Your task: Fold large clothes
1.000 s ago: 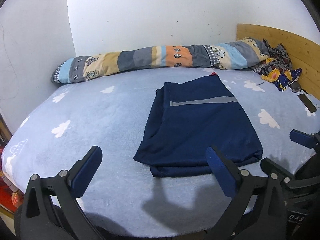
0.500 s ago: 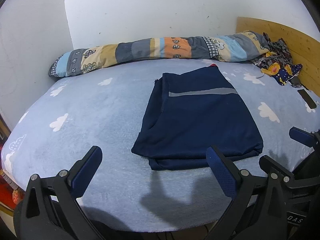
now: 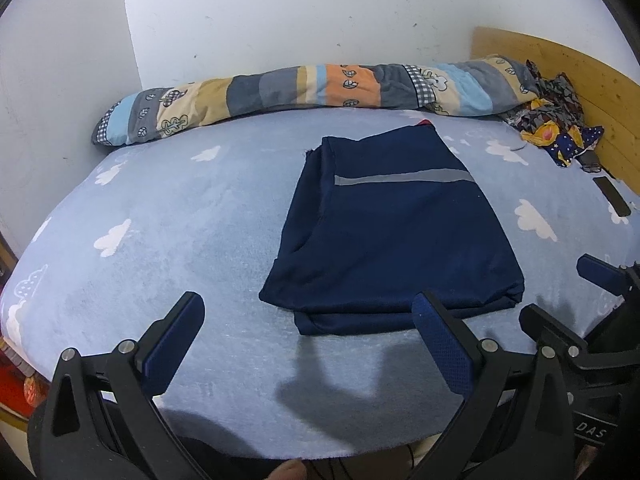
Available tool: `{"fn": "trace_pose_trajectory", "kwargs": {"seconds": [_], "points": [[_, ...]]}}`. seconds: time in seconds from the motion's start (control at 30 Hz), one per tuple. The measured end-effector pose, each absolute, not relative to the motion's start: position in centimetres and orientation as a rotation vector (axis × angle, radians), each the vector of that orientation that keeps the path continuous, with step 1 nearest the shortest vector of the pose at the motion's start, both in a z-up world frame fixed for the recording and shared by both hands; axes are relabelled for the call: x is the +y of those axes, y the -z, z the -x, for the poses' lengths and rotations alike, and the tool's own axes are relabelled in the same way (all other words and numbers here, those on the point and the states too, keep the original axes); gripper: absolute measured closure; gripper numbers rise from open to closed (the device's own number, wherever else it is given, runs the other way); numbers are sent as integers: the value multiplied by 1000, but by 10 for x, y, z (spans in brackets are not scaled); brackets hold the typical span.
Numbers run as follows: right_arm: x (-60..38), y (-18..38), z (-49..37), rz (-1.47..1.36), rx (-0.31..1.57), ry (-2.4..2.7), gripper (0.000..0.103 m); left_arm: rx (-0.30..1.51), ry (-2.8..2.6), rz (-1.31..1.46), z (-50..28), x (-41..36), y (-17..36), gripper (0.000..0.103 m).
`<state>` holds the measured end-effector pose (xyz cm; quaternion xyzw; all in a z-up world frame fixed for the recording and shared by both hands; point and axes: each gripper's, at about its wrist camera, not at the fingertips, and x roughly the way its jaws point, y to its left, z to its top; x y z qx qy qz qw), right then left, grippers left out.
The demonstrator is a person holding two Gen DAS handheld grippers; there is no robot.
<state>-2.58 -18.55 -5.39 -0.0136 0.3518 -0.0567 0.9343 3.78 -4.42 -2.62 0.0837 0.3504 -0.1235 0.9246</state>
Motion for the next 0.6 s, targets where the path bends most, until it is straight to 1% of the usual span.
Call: {"fn": "trace_pose_trajectory", "kwargs": {"seconds": [0.07,0.3,0.6], "points": [[-187,54,26,23,718,126,15,726,259,-180,-39,-44,25,0],[-193,51,28,-2,706,140,15,660,245,-151,-35,-36,10,0],[-193,48,29,-6,692,151,15,665,240,-183,-36,-44,3,0]]}}
